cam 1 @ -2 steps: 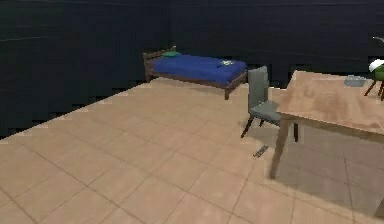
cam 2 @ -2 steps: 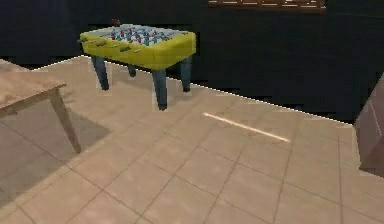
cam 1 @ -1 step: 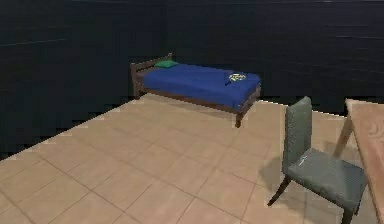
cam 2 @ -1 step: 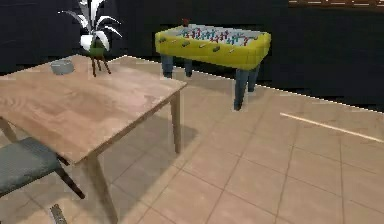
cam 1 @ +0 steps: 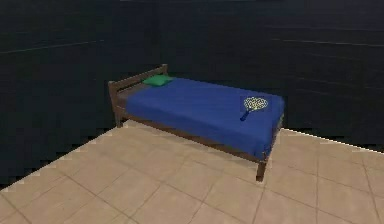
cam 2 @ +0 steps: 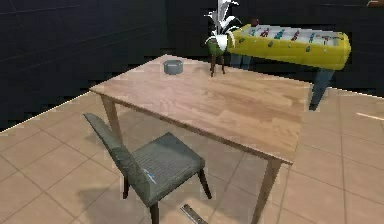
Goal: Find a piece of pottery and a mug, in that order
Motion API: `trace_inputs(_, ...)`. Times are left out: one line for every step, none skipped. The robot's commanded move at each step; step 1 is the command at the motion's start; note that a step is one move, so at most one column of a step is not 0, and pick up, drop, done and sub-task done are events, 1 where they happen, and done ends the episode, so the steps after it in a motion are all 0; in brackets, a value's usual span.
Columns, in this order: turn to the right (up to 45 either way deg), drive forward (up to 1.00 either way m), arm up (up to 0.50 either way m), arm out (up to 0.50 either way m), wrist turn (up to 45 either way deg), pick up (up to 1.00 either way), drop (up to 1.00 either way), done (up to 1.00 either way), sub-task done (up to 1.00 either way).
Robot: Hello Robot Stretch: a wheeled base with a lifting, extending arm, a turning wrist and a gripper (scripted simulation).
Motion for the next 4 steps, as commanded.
trace_inputs(0.0,0.25,0.0,0.0,0.0,0.0,0.0,0.0,0.0)
trace_inputs(15.0,0.0,0.0,0.0,0.0,0.0,0.0,0.0,0.0)
trace_inputs(0.0,0.75,0.0,0.0,0.0,0.0,0.0,0.0,0.0)
trace_inputs(45.0,0.0,0.0,0.0,0.0,0.0,0.0,0.0,0.0)
